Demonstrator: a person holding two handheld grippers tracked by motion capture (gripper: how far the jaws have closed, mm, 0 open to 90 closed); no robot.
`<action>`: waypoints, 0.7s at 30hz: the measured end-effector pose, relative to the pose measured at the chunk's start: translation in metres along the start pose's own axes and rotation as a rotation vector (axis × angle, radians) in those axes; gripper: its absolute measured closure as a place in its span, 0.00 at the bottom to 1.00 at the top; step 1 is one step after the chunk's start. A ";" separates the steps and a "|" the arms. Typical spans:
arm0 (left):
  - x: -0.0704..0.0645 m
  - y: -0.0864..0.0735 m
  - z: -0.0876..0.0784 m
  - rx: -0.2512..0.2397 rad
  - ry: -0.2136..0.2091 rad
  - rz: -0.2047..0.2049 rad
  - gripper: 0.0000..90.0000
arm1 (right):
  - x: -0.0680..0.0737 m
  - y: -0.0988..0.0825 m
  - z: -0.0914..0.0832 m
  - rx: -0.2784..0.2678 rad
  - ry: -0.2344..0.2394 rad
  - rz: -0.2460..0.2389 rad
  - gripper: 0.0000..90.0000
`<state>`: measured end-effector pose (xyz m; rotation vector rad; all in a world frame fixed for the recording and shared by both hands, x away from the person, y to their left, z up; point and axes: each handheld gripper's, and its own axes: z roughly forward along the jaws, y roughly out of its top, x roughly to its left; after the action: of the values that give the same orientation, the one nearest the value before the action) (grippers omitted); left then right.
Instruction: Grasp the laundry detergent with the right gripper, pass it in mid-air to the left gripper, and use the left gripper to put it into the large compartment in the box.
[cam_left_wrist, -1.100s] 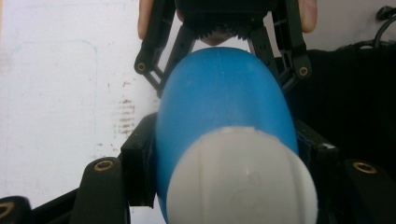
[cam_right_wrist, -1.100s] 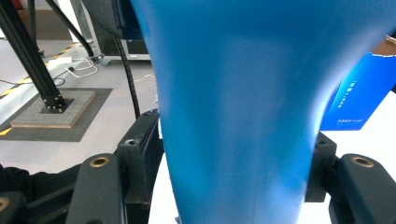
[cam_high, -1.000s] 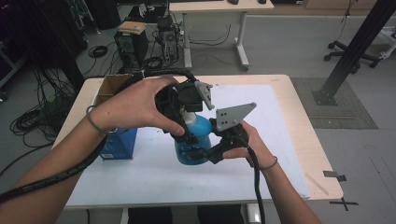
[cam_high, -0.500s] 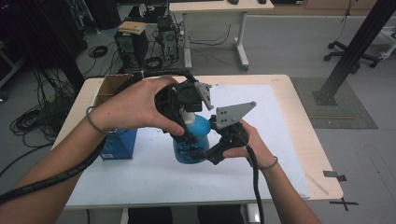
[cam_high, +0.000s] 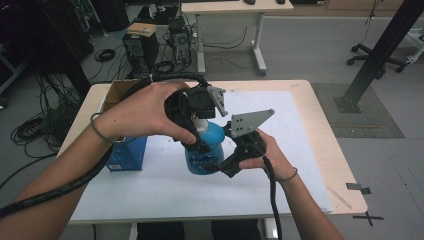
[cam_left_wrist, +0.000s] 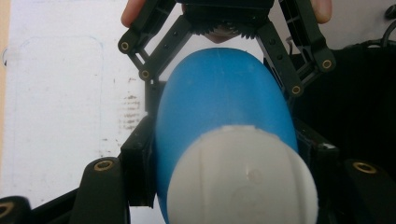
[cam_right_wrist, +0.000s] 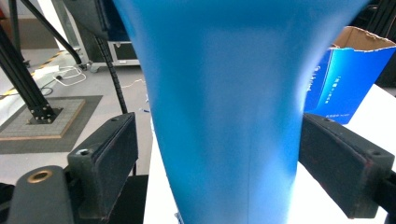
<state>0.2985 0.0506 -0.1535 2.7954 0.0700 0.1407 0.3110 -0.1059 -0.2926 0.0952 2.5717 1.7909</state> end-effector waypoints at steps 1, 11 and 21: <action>0.000 0.000 0.000 0.000 0.000 0.000 0.42 | 0.000 0.000 0.000 0.000 0.000 0.000 0.12; -0.001 0.000 -0.002 -0.009 0.006 -0.005 0.42 | 0.001 0.001 0.002 -0.009 -0.011 -0.013 0.06; -0.001 0.000 -0.002 -0.003 0.004 -0.004 0.42 | 0.000 0.001 0.000 -0.037 -0.033 -0.013 0.04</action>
<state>0.2973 0.0516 -0.1520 2.7923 0.0758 0.1457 0.3106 -0.1057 -0.2919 0.1068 2.5101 1.8166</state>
